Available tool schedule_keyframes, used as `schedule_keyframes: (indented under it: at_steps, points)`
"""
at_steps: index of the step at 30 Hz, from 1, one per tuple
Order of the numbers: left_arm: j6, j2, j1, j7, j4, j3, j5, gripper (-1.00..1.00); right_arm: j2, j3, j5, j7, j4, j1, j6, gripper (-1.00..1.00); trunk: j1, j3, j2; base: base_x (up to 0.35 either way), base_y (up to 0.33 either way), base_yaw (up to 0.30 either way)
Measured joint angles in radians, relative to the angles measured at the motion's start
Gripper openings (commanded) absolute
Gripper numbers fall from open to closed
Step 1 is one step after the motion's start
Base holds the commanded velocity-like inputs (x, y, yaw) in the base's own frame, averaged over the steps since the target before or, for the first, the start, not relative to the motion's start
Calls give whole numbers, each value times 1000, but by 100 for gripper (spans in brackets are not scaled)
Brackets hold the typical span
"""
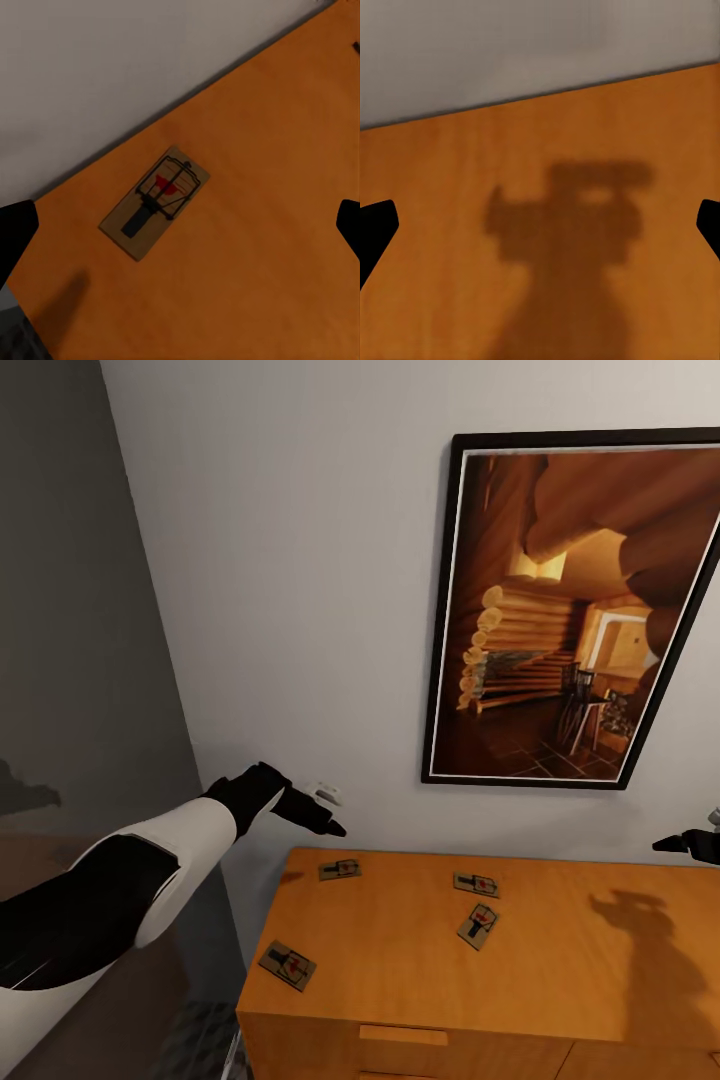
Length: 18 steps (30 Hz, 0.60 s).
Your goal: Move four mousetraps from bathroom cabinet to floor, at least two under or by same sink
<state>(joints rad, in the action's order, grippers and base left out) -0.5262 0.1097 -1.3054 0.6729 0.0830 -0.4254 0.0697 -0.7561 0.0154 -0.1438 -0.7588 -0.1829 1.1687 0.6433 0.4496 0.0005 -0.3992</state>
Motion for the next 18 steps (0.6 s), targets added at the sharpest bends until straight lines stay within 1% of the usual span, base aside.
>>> schedule_keyframes:
  at_steps: [18]
  points:
    - [2, 1, 0, -1, -1, 0, -2, 100, 1, 0, 0, 1, 0, 0, 1, 100, 0, 0, 0, 0, 0, 0]
